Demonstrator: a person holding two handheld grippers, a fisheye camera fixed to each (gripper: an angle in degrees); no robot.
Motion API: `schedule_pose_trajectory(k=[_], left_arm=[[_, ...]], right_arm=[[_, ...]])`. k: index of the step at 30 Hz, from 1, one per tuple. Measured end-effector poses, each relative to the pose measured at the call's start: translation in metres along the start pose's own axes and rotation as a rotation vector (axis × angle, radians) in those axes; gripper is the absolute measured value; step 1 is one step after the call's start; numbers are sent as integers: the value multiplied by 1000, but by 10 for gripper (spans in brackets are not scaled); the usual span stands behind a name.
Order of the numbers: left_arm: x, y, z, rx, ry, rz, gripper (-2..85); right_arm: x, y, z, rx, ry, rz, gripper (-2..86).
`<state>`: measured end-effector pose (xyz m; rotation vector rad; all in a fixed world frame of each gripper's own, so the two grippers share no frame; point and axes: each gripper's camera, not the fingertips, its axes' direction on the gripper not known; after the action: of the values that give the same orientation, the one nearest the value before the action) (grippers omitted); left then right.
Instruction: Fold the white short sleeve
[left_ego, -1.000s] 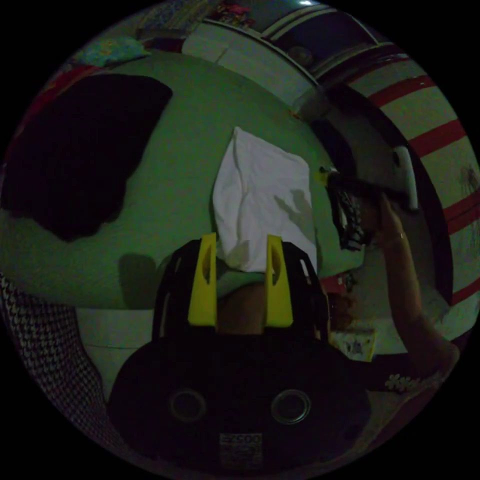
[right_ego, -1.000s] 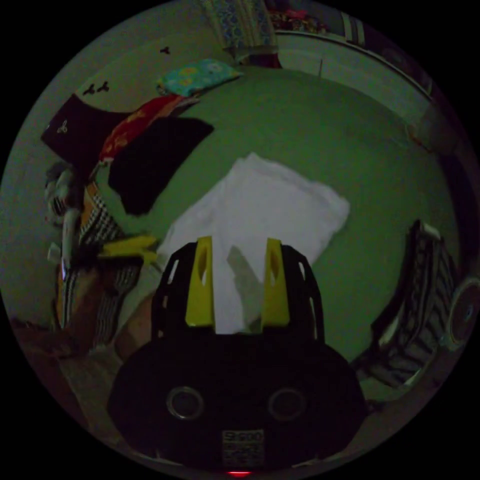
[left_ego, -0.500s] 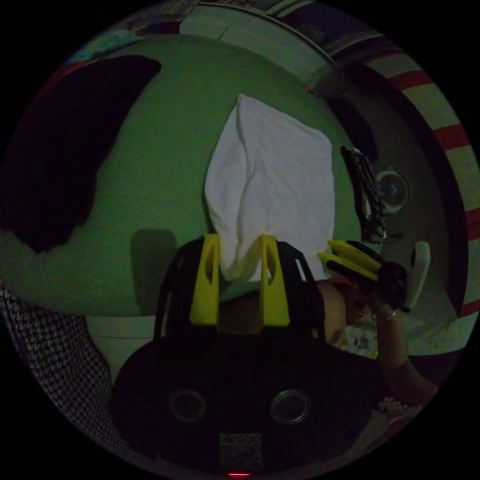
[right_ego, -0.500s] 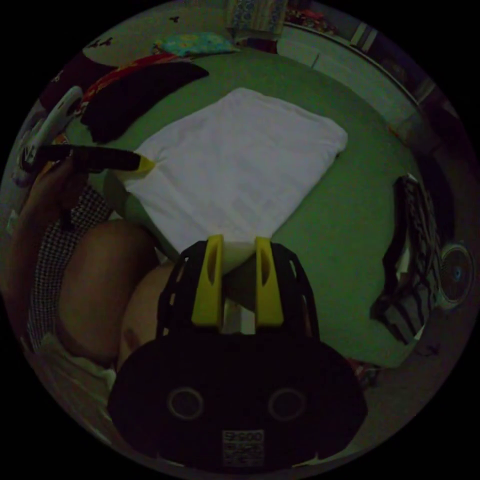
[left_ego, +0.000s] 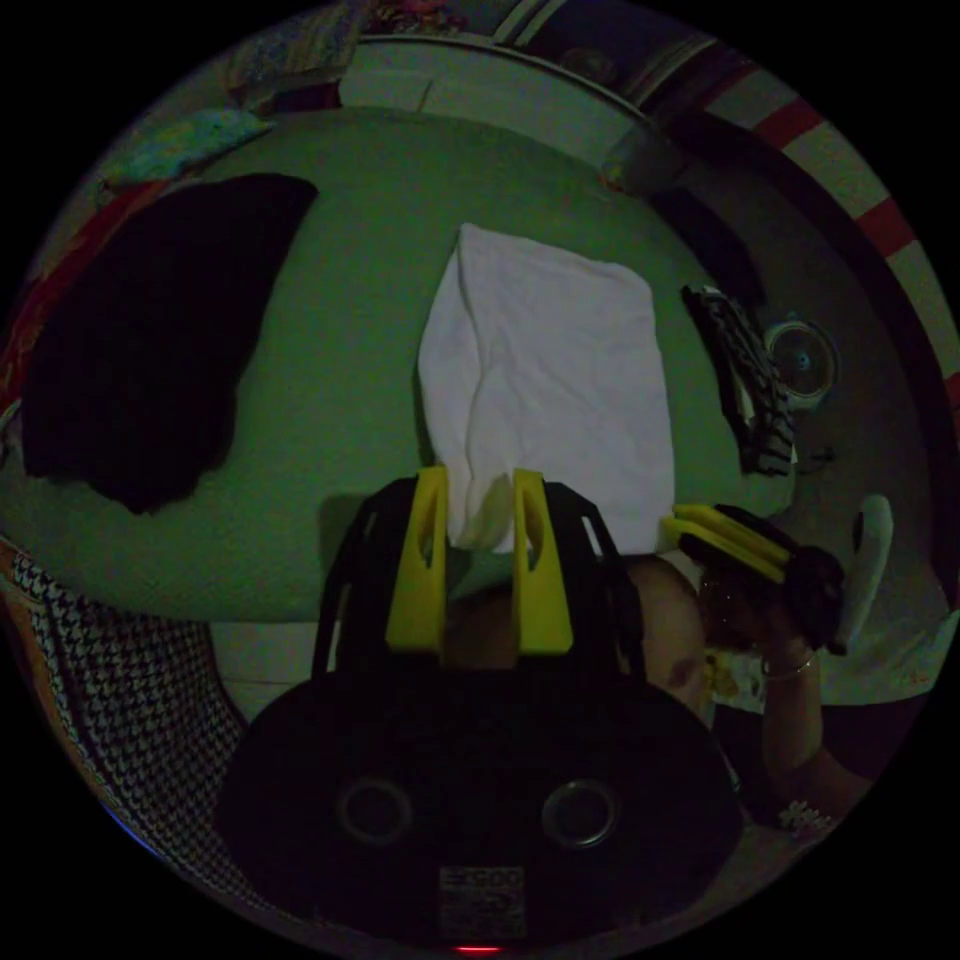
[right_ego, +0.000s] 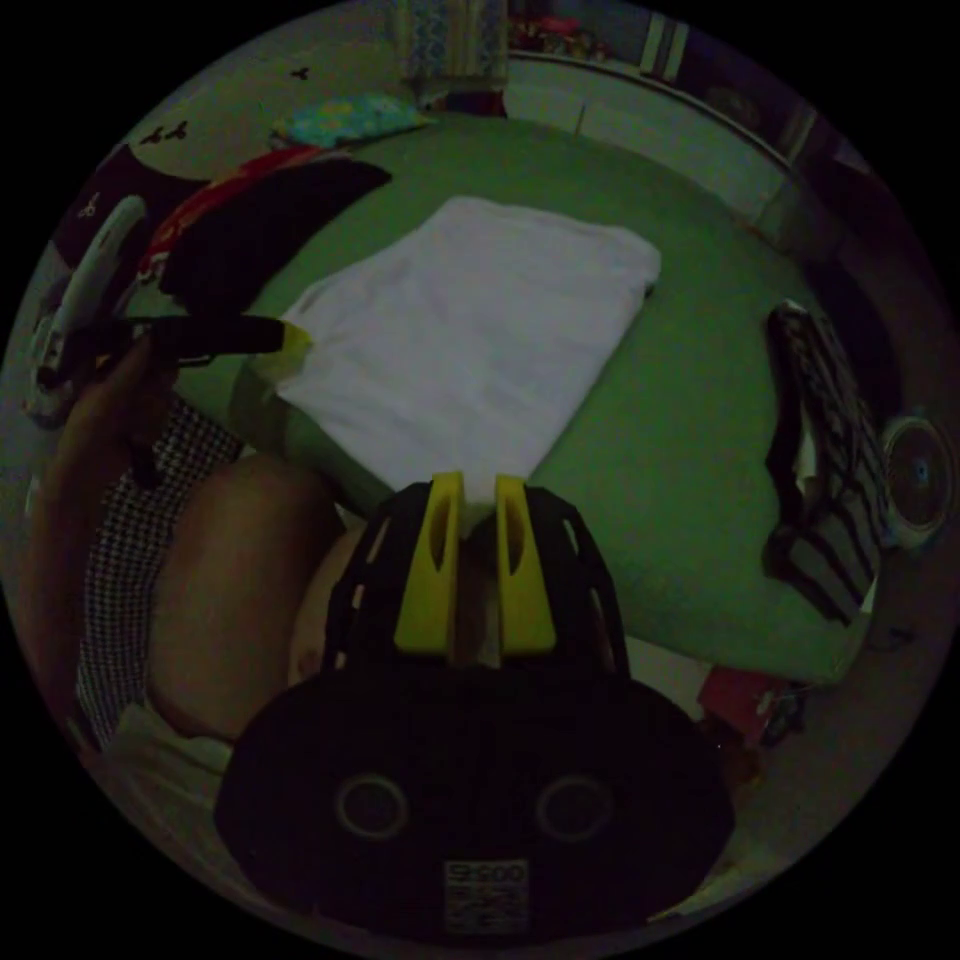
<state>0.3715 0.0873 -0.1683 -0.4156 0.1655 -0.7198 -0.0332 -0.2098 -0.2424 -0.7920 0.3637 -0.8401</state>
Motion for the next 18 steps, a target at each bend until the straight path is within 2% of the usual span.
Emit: schedule_pose_trajectory(k=[6,12,18], left_arm=[[-12,9,-10,-44,6,-2,102],[-22,28,-55,90,6,-23,112],[-29,23,-62,55,36,-5,187]], right_arm=[[16,15,11,-76,-154,64,30],[40,8,-25,246,-151,65,88],[58,-69,11,264,-150,96,153]])
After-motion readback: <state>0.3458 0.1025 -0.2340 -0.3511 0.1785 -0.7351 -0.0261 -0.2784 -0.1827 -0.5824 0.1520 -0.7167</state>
